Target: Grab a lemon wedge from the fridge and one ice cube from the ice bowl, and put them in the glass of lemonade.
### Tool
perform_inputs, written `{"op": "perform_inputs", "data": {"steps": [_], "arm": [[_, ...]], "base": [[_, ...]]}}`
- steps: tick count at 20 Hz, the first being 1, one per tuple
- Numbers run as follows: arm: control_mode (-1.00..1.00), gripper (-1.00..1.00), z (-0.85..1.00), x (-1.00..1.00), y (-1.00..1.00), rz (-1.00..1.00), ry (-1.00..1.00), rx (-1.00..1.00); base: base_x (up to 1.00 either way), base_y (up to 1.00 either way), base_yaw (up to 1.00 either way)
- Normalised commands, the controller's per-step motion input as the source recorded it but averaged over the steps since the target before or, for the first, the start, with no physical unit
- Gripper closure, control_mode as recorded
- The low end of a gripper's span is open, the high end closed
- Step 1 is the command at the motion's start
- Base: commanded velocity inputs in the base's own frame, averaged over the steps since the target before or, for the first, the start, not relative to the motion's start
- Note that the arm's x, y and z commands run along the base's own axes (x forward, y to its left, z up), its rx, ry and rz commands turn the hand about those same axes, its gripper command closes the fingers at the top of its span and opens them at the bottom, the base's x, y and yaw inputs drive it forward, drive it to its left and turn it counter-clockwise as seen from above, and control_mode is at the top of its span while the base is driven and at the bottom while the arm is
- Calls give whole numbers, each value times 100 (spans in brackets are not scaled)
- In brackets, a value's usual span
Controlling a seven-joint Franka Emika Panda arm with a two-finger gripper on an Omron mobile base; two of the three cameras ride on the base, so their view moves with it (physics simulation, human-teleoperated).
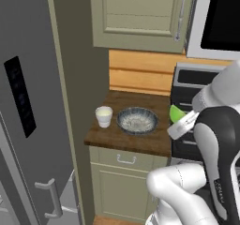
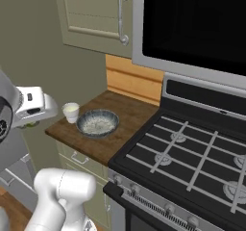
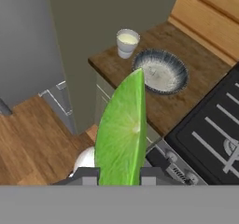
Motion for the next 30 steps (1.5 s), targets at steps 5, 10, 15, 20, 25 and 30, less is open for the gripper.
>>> {"op": "perform_inputs", "data": {"steps": [5,10,15,20,25,30], "arm": [[-100,100,-33,50,23,0,0,0],[-100,100,-29,39,17,0,0,0],[-100,100,-24,30,1,9,0,0],[-100,100,-22,51,1,16,0,0],[-100,100,-2,29,0,15,0,-11],[-100,100,0,19,0,19,-1,-25]], "base": [[0,0,0],[0,0,0],[0,0,0],[0,0,0],[0,0,0],[0,0,0]]}}
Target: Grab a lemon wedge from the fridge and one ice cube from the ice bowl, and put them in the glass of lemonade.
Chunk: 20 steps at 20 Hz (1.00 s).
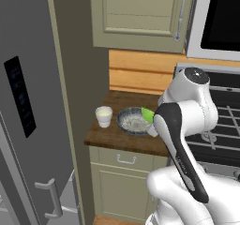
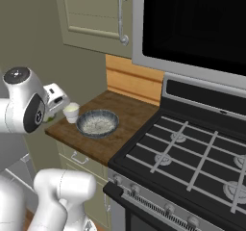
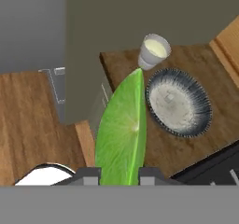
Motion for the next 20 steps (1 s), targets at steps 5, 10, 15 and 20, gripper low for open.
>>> {"op": "perform_inputs", "data": {"steps": [5,10,15,20], "arm": [[-100,100,0,22,-6,31,-13,-27],[-100,100,0,18,-17,38,-16,-25],[-100,100,-6,12,-4,36,-16,-29],[-100,100,-5,10,0,34,-17,-37]], "base": [[0,0,0],[0,0,0],[0,0,0],[0,0,0]]}}
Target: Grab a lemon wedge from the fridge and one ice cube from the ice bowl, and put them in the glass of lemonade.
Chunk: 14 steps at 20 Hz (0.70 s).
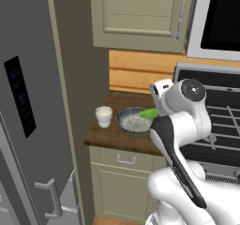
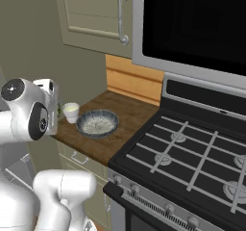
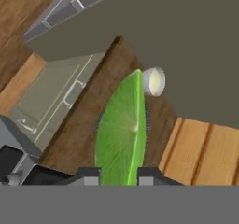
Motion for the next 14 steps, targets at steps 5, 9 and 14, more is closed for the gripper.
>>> {"op": "perform_inputs", "data": {"steps": [5,9,14], "arm": [[-100,100,-3,13,-1,38,-17,-37],[-100,100,0,18,0,39,-14,-38],[-100,100,0,17,0,38,-13,-41]], "base": [[0,0,0],[0,0,0],[0,0,0]]}}
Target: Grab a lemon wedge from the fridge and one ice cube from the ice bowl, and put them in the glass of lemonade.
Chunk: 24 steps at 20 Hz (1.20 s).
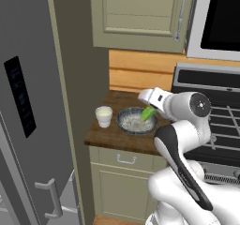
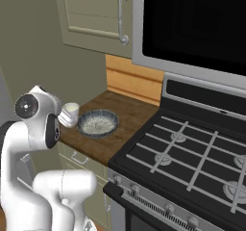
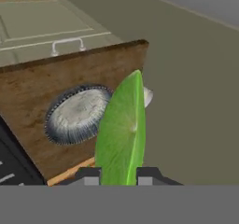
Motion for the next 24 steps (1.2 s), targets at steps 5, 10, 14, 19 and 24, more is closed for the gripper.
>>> {"op": "perform_inputs", "data": {"steps": [5,10,14,19,24], "arm": [[-100,100,0,3,0,31,-9,-49],[-100,100,0,0,0,23,0,-58],[-100,100,0,1,0,25,-2,-46],[-100,100,0,15,0,25,-5,-3],[-100,100,-10,25,8,0,-4,0]], "base": [[0,0,0],[0,0,0],[0,0,0],[0,0,0],[0,0,0]]}}
